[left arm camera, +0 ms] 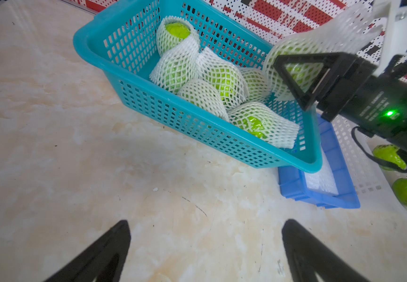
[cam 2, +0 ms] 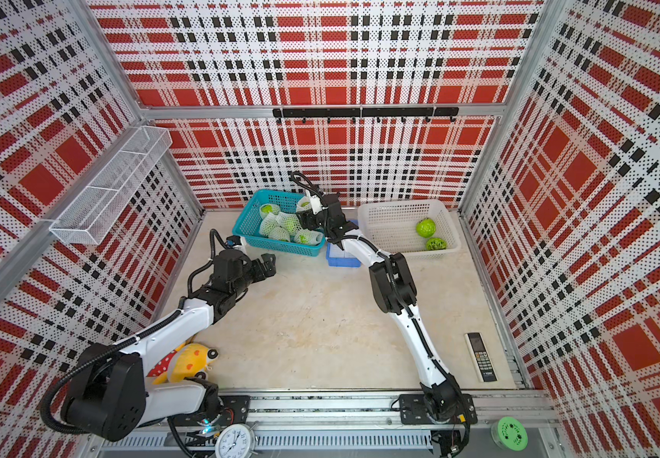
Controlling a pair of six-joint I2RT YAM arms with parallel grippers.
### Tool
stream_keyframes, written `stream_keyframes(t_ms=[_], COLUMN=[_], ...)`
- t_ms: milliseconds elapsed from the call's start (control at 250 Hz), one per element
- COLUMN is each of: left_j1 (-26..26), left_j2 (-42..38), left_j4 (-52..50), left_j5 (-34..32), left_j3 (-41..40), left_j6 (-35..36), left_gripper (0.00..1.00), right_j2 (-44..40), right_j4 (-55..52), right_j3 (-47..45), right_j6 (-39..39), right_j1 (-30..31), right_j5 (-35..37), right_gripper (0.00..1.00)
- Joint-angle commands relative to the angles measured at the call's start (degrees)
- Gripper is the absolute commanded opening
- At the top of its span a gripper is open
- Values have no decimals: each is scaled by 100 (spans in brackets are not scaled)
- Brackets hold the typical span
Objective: Sleeve custard apples in foam nets
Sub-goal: Place the custard apple in the basket.
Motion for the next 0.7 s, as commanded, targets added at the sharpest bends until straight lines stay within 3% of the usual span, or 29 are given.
stream_keyframes(t_ms=[0, 252, 432, 696], left_j1=[35, 86, 147, 197], left_j2=[62, 55, 2, -184], left_j4=[148, 148, 135, 136], left_j5=[-72, -35, 6, 35], left_j3=[85, 96, 75, -18], left_j6=[-21, -134, -199, -297], left_gripper=[99, 99, 100, 100], right_j2=[90, 34, -239, -1158], right_j4=[515, 98, -138, 52], right_j3=[-60, -1, -226, -1240], right_j6=[-355, -490, -547, -751], right_j1=[-23, -23, -23, 19], right_j5=[88, -133, -271, -431], right_gripper=[82, 100, 100, 100])
